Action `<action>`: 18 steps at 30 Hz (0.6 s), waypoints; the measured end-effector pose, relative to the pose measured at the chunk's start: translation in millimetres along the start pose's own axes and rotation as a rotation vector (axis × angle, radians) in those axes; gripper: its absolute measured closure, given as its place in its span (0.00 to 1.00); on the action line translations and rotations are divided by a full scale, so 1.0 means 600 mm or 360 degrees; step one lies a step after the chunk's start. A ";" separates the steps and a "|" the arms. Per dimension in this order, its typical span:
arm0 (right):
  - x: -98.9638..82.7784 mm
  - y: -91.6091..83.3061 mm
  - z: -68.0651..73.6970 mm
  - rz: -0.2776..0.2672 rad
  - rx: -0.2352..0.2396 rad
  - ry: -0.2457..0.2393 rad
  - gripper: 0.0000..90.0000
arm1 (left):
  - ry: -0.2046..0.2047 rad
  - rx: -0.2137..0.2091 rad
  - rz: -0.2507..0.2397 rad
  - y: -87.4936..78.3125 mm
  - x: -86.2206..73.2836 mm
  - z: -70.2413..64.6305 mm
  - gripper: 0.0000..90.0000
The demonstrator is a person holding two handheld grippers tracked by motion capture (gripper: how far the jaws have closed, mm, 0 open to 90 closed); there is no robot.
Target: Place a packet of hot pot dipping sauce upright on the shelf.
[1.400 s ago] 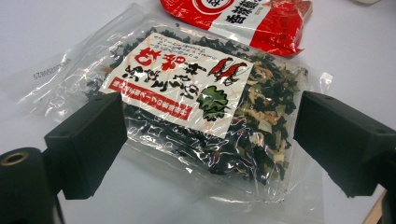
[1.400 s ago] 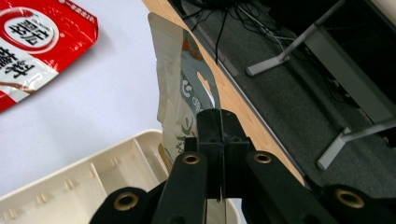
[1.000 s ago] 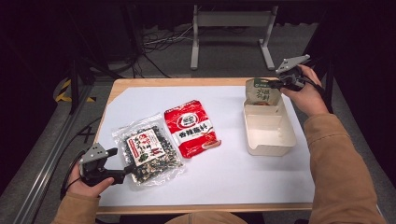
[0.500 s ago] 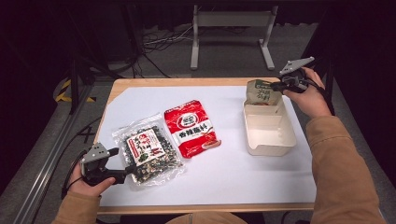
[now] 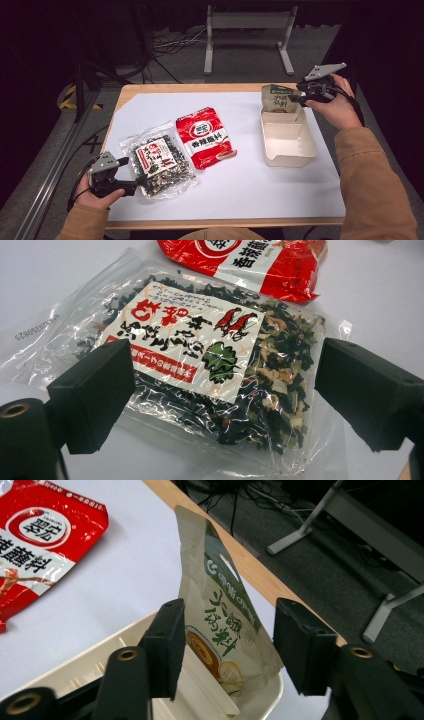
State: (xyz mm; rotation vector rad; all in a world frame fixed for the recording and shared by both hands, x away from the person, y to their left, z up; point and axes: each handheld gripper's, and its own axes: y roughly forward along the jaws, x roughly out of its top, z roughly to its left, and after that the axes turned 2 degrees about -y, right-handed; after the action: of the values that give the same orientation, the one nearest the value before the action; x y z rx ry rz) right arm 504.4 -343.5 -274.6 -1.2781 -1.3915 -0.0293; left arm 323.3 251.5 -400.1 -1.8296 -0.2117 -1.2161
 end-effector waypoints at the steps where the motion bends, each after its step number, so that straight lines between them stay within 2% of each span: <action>1: 0.000 -0.003 0.001 -0.0010 -0.0007 0.0004 0.49 | -0.0001 -0.0004 -0.0005 0.001 0.001 0.000 0.11; 7: -0.001 -0.032 0.015 -0.0023 -0.0070 0.0014 0.46 | 0.0020 -0.0017 -0.0020 0.009 0.010 0.001 0.11; 11: 0.003 -0.060 0.033 -0.0040 -0.0103 0.0013 0.44 | 0.0021 -0.0033 -0.0019 0.016 0.016 0.000 0.11; 18: 0.008 -0.095 0.073 -0.0084 -0.0058 0.0040 0.43 | 0.0030 -0.0059 -0.0026 0.024 0.024 0.000 0.11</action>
State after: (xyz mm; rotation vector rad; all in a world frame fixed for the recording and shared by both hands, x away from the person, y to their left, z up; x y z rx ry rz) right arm 437.6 -334.2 -249.3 -1.2665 -1.4084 -0.1069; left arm 338.8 238.7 -396.9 -1.8510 -0.1950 -1.2553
